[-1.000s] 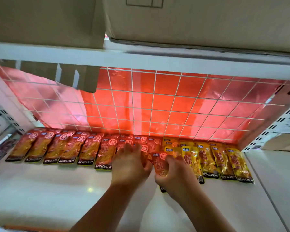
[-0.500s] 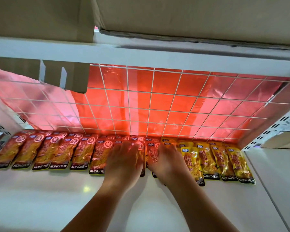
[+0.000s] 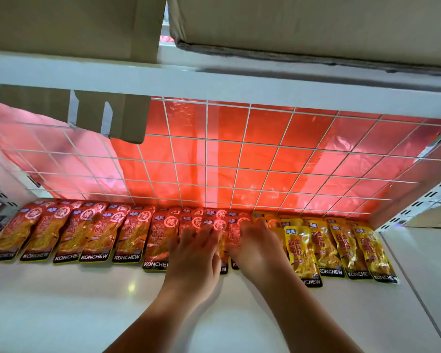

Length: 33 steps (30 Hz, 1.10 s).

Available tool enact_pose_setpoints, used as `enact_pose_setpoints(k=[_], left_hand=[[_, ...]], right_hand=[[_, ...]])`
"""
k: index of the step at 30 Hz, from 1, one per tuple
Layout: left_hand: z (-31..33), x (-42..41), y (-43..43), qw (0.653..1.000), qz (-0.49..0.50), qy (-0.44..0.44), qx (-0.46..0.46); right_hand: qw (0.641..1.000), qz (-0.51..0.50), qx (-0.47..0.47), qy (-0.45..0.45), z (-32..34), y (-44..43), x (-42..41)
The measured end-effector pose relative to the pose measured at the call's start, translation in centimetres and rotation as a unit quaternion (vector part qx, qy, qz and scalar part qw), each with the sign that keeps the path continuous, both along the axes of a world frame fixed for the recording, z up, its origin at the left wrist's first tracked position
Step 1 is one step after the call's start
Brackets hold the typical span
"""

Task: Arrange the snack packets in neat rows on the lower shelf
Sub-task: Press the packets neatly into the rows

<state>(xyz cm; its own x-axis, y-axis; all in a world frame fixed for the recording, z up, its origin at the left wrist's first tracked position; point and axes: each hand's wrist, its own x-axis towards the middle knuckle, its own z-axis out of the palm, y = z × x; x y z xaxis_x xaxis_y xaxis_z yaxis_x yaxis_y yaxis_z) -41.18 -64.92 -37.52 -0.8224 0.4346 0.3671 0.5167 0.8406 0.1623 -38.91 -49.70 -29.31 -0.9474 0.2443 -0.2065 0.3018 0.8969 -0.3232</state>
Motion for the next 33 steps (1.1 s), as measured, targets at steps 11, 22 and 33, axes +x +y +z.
enact_pose_setpoints(k=[11,22,33], left_hand=[[-0.2,-0.1,-0.1,0.999,0.009,-0.043,-0.015],[-0.2,-0.1,-0.1,0.999,0.009,-0.037,-0.016],[0.0,-0.2,0.0,0.999,0.021,-0.040,-0.030]], right_hand=[[0.994,0.091,0.036,0.048,-0.6,4.0,0.0],[0.986,0.138,0.091,0.013,-2.7,3.7,-0.9],[0.990,0.119,0.070,0.028,-2.3,3.3,-0.5]])
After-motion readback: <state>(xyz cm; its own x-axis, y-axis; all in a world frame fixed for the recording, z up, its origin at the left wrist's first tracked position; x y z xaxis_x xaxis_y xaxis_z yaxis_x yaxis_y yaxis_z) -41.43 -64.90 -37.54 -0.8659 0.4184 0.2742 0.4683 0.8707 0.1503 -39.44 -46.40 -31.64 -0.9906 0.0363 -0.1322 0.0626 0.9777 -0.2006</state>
